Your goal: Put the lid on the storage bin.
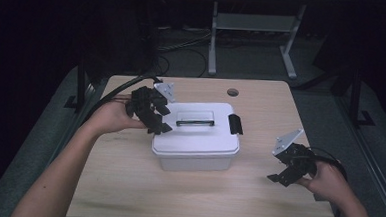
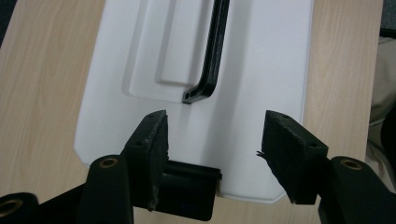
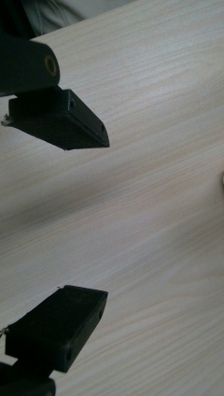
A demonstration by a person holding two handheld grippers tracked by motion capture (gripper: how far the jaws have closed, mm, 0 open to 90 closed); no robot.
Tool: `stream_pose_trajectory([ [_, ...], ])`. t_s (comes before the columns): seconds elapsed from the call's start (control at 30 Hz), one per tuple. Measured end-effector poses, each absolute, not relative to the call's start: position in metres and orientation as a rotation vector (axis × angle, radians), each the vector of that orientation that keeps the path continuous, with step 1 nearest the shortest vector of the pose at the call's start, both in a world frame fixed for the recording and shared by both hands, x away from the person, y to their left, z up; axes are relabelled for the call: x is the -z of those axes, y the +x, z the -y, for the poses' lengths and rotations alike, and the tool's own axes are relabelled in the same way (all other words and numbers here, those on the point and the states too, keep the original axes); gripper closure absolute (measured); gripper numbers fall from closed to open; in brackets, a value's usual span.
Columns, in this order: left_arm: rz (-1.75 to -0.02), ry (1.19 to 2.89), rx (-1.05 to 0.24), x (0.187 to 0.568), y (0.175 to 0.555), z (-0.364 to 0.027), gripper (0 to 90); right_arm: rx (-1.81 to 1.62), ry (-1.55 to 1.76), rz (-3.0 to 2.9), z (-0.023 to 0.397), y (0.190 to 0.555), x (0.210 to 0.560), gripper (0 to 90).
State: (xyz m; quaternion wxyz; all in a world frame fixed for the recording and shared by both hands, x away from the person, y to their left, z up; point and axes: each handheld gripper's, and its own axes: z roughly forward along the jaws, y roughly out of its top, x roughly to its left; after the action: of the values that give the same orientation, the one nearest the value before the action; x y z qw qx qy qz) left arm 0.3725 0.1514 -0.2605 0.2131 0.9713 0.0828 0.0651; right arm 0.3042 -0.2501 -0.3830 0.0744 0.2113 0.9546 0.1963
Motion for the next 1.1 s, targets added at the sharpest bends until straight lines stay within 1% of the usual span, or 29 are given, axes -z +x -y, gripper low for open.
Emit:
stream_pose_trajectory([
  [0.43,-0.283,2.674,-0.194,0.263,0.368,-0.170,35.2,-0.580,0.631,-2.867,0.248,0.305,0.384,21.3],
  [1.1,-0.347,2.648,-0.209,0.267,0.363,-0.193,33.4,-0.580,0.633,-2.865,0.249,0.305,0.384,21.3],
])
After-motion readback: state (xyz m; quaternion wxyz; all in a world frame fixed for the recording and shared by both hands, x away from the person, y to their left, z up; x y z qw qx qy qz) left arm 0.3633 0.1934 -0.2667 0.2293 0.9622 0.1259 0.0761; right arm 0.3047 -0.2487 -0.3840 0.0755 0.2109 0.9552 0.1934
